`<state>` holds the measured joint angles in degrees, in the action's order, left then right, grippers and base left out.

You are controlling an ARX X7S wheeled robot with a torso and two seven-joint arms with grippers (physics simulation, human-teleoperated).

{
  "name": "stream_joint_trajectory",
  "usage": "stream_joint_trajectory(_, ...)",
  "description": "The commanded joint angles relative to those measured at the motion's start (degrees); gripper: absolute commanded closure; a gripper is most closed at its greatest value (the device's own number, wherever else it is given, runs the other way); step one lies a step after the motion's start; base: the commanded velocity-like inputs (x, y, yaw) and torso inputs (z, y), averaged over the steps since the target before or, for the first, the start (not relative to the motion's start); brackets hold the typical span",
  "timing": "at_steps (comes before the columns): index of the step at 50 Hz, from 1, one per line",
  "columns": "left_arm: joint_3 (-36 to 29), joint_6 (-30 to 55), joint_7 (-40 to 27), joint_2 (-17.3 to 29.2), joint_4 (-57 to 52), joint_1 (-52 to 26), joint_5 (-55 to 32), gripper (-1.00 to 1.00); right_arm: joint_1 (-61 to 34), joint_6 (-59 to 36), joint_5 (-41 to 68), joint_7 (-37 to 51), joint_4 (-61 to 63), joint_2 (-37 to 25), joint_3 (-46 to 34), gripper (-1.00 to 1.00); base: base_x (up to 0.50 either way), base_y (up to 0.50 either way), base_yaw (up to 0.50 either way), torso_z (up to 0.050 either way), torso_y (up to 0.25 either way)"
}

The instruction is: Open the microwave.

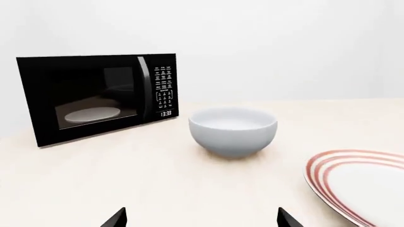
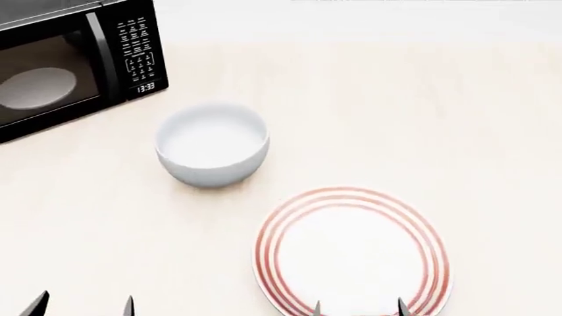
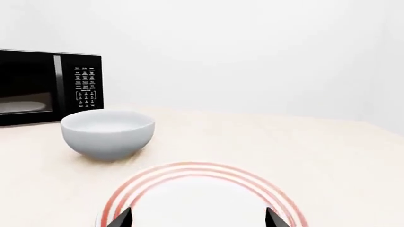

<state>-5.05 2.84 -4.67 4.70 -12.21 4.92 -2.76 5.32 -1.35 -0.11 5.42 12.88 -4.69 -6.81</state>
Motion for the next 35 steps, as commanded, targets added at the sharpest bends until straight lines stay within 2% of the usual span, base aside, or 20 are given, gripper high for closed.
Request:
stream_joint_trajectory(1, -1.0, 0.1, -0.7, 0.9, 0.3, -0.2, -0.7, -1.00, -0.4, 0.4, 0.6, 0.9, -0.6, -0.8, -1.1, -1.00, 0.25, 0.33, 0.00, 0.000, 0.000)
stream_joint_trajectory(35, -2.9, 0.0, -3.0, 3.1, -0.3, 0.0, -2.4, -1.00, -0.6, 0.3, 1.1, 3.6, -0.8, -3.1, -3.5, -1.00, 0.26, 0.33, 0.00, 0.000, 0.000)
